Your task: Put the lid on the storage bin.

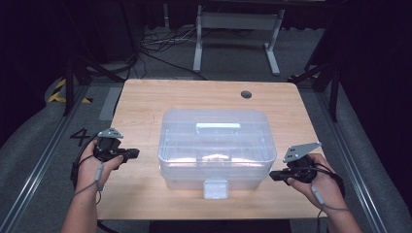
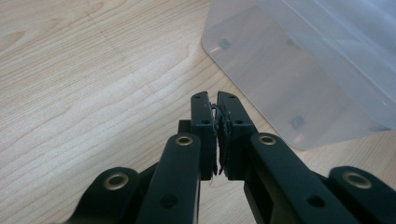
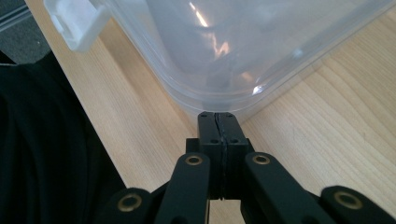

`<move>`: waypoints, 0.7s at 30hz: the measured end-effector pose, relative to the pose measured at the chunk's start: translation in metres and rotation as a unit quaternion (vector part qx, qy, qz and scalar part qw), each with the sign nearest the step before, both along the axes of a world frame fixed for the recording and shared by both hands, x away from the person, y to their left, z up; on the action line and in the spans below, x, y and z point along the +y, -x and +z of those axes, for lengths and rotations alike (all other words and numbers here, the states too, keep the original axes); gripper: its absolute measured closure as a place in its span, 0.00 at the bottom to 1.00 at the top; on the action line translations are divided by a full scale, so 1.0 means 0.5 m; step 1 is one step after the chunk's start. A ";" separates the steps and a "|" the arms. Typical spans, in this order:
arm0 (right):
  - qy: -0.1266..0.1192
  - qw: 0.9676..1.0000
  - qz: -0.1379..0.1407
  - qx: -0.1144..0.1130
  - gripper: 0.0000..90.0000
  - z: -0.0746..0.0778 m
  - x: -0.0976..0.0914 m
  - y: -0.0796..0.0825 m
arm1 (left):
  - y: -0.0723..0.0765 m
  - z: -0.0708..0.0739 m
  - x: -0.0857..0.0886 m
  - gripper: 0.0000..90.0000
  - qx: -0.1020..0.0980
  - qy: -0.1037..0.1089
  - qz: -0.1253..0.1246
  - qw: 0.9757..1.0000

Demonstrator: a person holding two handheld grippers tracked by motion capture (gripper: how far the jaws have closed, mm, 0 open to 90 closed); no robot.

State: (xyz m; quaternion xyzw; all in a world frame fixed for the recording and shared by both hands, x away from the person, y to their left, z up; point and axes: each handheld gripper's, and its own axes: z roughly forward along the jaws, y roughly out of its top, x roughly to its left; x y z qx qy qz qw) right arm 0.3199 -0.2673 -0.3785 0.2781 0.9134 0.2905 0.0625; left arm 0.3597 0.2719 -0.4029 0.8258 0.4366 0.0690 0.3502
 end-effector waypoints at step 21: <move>-0.010 1.000 0.015 0.014 1.00 0.022 -0.014 0.005 | 0.016 0.014 0.000 0.93 -0.019 0.009 -0.001 1.000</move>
